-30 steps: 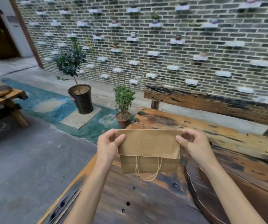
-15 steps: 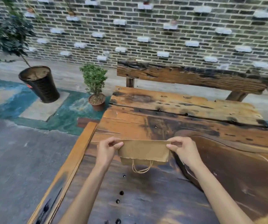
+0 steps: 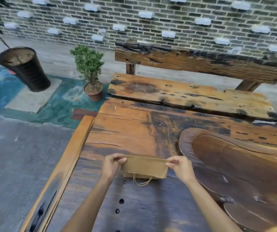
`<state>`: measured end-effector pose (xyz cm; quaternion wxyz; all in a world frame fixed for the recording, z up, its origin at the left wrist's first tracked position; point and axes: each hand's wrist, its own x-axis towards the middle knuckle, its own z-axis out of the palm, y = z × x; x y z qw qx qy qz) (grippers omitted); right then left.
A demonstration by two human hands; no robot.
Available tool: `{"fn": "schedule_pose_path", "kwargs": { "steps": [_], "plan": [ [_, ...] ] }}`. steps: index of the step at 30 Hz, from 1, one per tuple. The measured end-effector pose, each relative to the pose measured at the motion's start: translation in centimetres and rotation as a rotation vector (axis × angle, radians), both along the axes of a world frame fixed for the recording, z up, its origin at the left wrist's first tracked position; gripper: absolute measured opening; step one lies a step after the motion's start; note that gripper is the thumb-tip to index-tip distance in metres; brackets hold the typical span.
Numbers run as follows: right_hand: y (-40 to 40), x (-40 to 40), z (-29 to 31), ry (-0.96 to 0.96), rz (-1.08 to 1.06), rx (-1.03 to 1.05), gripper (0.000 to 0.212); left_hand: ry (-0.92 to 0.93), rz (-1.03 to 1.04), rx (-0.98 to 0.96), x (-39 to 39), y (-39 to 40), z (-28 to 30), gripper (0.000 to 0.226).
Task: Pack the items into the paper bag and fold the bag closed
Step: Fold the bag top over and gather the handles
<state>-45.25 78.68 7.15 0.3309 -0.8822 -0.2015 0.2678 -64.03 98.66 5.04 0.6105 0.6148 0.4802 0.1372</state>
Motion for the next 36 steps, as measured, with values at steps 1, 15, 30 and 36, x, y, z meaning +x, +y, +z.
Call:
{"fn": "schedule_pose_path", "kwargs": {
  "steps": [1, 15, 30, 36],
  "plan": [
    [0.1, 0.0, -0.6, 0.016, -0.006, -0.013, 0.01, 0.008, -0.001, -0.023, 0.0, 0.0, -0.7, 0.007],
    [-0.1, -1.0, -5.4, 0.11, -0.009, -0.109, 0.015, 0.137, -0.066, -0.022, -0.9, 0.4, -5.4, 0.009],
    [3.4, -3.3, -4.7, 0.007, 0.177, -0.058, 0.013, 0.184, -0.344, 0.149, 1.1, 0.4, -5.2, 0.015],
    [3.4, -3.5, -5.9, -0.005, 0.115, -0.037, 0.006, 0.146, -0.269, 0.148, 1.3, 0.3, -5.3, 0.008]
  ]
}}
